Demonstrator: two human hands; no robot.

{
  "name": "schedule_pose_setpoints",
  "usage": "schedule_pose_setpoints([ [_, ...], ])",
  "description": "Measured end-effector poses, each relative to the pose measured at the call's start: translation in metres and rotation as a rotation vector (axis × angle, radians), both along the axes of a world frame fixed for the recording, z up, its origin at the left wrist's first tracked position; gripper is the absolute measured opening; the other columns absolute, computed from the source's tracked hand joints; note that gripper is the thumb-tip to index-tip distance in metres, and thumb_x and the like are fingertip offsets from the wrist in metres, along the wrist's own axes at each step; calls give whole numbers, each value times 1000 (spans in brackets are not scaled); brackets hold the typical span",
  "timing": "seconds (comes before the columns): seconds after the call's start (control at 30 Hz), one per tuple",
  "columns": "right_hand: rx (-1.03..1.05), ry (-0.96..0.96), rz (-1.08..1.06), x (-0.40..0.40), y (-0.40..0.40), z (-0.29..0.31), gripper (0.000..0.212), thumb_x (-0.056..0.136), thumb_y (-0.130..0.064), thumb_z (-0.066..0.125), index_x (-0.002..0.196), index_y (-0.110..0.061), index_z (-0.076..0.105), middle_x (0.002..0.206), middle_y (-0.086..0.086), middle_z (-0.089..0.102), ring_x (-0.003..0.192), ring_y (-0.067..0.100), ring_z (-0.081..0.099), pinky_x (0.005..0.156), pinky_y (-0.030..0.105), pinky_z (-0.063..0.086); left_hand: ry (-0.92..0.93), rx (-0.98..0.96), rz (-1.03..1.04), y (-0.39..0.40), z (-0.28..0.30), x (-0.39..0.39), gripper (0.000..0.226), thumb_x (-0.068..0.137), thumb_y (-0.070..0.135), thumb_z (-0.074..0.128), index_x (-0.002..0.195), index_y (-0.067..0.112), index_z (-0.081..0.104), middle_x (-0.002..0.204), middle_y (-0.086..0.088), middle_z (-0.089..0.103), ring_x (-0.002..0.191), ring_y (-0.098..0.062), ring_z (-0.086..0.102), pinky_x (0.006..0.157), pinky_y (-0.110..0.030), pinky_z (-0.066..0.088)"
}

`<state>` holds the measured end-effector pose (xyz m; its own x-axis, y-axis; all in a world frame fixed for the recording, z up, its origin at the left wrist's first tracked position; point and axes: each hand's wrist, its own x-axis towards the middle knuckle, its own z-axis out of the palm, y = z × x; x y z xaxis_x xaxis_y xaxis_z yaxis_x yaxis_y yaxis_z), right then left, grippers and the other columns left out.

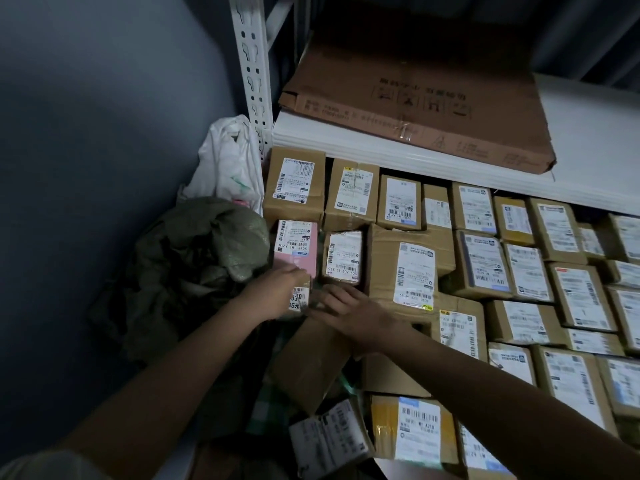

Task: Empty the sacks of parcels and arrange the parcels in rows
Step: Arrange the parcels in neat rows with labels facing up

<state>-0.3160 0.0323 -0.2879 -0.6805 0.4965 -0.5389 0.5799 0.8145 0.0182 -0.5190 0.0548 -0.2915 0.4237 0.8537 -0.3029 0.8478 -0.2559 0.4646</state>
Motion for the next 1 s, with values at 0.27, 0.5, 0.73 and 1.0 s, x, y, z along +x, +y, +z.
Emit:
schedule_pose_setpoints([
  [0.27, 174, 248, 26, 2, -2, -11, 84, 50, -22, 87, 129, -12, 62, 123, 14, 64, 114, 33, 62, 77, 39, 57, 349, 84, -79, -11, -24, 0, 93, 77, 25, 76, 149, 16, 19, 156, -7, 12, 146, -26, 8, 114, -41, 29],
  [0.5, 129, 287, -60, 15, 1, 8, 86, 66, -18, 81, 144, -13, 46, 139, 16, 53, 131, 37, 47, 69, 36, 57, 283, 68, -42, -9, -27, -5, 89, 80, 22, 72, 150, 17, 17, 153, -3, 19, 143, -21, 15, 113, -35, 28],
  [0.73, 61, 243, -160, 19, 6, 55, 97, 82, -30, 73, 156, -23, 11, 160, 7, 16, 148, 27, 9, 112, 42, 30, -208, -278, 114, 7, 2, -15, 40, 95, 20, 57, 134, 15, 51, 143, -3, 49, 130, -20, 46, 111, -38, 36],
  [1.0, -145, 394, -577, 36, 37, 135, 104, 68, -21, 84, 152, -25, 22, 144, 0, 35, 130, 22, 34, 109, 43, 35, -580, -365, 395, 9, 91, -23, 65, 90, 67, 22, 137, 29, 48, 143, 3, 46, 132, -23, 42, 104, -39, 39],
])
